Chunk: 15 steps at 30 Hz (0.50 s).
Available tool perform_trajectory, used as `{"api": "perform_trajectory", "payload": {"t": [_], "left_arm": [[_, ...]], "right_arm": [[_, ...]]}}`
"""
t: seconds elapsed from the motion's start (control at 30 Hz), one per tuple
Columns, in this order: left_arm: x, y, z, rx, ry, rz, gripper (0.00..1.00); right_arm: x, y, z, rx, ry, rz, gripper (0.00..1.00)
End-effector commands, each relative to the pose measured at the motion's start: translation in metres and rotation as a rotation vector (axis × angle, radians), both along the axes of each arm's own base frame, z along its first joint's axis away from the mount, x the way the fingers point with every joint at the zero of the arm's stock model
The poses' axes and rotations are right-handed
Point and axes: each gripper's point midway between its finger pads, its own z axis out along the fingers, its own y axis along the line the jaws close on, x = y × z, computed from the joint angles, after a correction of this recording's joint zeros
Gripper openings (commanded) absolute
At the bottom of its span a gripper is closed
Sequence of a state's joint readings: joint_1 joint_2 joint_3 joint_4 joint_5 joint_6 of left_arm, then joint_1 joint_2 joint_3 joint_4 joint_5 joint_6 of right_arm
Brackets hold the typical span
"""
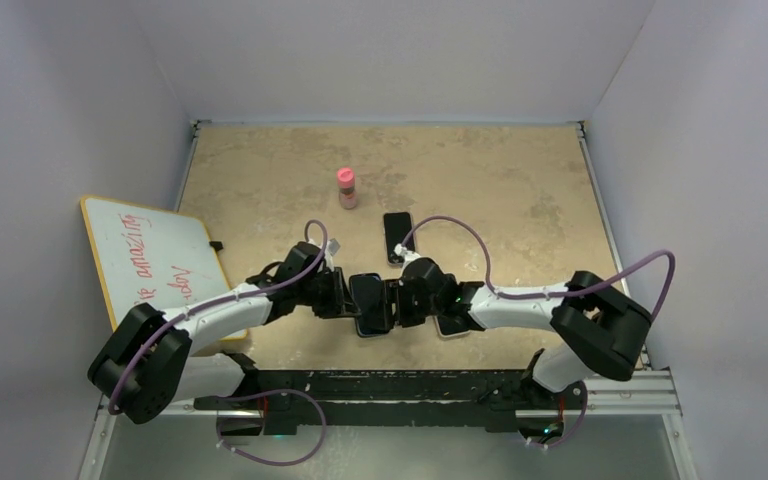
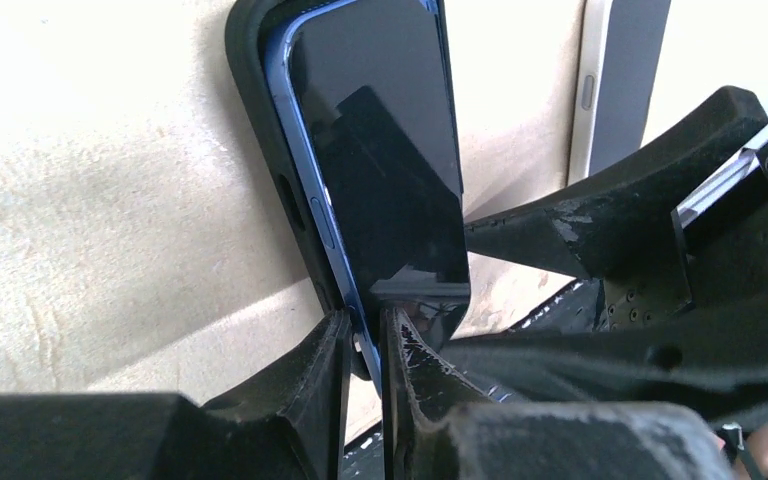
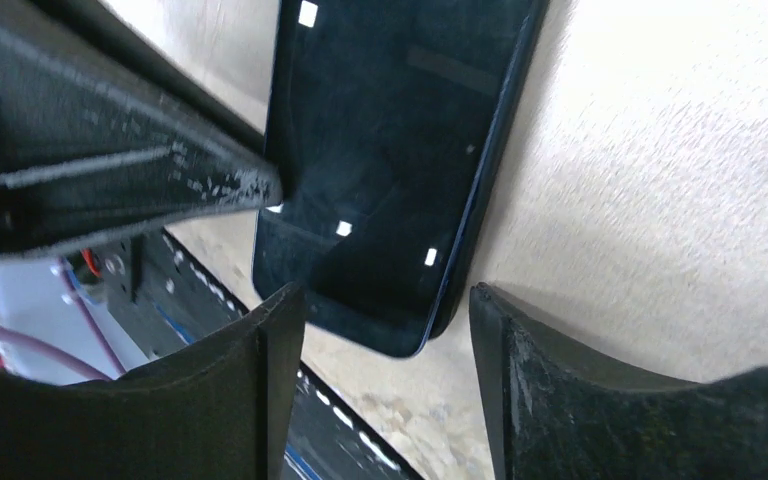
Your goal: Put the phone into the phone case
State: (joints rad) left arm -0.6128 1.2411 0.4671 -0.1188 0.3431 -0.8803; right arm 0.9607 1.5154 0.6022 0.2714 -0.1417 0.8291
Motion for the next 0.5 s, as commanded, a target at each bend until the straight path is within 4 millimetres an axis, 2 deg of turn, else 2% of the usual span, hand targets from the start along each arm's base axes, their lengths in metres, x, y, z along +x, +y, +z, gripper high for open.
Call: {"api": "perform_trajectory", "payload": {"t": [0.0,0.07,0.23,0.33,0.47], "left_arm": [[0.011,-0.02,0.025,-0.102,-0.08,-0.027,0.2],[0.013,-0.017,0.022,-0.076,-0.076,-0.017,0.22],[0.013,-0.011,0.017,-0.032,-0.07,-0.01,0.29],[0.014,-0.01,0.017,-0.013,-0.066,-0.015,0.31],[0.017,-0.003,0.018,0.021,-0.079,0.004,0.31]], "right_arm": [[-0.006,-0.017,0.008,-0.074,-0.091,0.067,0.67],[-0.006,-0.023,0.012,-0.076,-0.135,0.086,0.68],[-0.002,-0.033,0.011,-0.141,-0.204,0.138,0.59],[0.0,-0.03,0.011,-0.149,-0.219,0.164,0.55],[0.0,-0.027,0.005,-0.163,-0.218,0.199,0.56]]}}
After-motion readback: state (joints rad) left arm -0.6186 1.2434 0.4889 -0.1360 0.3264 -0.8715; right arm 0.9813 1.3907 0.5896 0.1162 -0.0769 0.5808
